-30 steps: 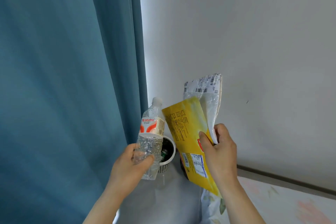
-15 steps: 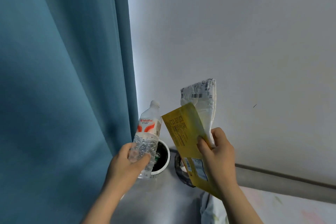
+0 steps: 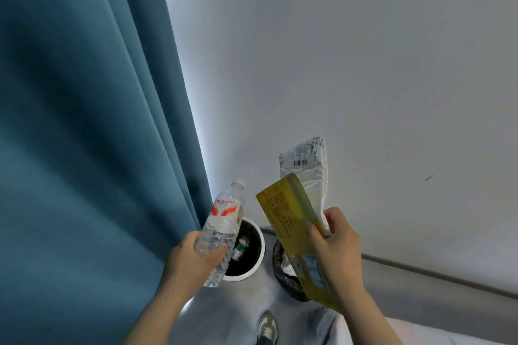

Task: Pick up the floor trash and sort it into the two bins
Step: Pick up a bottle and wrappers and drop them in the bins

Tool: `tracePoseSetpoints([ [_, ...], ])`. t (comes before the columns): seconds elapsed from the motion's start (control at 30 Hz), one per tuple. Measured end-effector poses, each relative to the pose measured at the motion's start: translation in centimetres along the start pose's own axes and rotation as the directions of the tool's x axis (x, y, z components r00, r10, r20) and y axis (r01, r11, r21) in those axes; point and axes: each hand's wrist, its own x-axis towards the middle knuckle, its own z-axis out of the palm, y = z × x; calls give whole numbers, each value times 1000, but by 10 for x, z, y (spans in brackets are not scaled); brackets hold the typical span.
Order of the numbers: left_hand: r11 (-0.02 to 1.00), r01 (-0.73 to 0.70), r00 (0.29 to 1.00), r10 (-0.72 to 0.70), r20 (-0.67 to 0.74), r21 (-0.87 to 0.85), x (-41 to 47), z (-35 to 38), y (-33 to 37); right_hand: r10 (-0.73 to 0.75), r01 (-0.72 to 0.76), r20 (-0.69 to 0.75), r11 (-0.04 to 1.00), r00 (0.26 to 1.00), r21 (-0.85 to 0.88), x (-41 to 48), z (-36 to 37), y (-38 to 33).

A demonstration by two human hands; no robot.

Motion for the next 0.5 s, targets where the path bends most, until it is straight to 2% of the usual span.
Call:
tracePoseSetpoints([
  [0.23, 972, 194, 979, -201, 36, 135, 68, 50, 9, 73, -59, 124, 992, 990, -113, 82, 18, 43],
  [0.5, 924, 269, 953, -296, 60, 273, 134, 82, -24, 113, -57, 287, 979, 951, -196, 133, 67, 94],
])
